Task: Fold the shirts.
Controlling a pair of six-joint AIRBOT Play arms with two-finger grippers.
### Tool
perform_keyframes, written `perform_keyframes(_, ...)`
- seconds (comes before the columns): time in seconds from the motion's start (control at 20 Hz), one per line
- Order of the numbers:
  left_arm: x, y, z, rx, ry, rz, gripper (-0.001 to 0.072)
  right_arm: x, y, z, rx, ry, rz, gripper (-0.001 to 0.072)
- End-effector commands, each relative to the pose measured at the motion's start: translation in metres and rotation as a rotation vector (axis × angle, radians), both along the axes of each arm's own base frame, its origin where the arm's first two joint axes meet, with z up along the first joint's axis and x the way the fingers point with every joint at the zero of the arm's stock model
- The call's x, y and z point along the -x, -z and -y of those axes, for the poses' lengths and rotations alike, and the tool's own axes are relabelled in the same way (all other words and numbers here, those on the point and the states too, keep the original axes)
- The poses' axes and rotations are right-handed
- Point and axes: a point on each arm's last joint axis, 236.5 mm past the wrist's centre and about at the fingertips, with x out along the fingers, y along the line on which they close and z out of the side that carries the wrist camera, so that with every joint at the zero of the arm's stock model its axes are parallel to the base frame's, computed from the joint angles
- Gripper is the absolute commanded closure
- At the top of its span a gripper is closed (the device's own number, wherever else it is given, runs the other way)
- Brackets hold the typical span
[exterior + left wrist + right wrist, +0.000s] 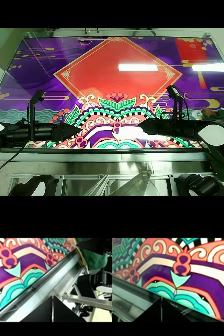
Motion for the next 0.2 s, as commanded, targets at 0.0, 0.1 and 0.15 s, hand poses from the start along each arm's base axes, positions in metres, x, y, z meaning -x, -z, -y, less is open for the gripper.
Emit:
perform_keyframes(0.0,0.0006,-0.0007,-0.0001,-0.002,-0.002,0.007,0.0693,-0.0002,0.0001,-0.0006,0.000,-0.004,0.004,0.0687)
perform_keyframes(0.1,0.0006,-0.0007,-0.0001,-0.001,-0.002,0.007,0.0693,-0.0002,0.0005,-0.0006,0.001,-0.004,0.003,0.0687)
perform_keyframes(0.15,0.0007,-0.0007,0.0000,-0.001,-0.001,0.007,0.0693,-0.0002,0.0005,-0.0006,0.001,-0.004,0.003,0.0687)
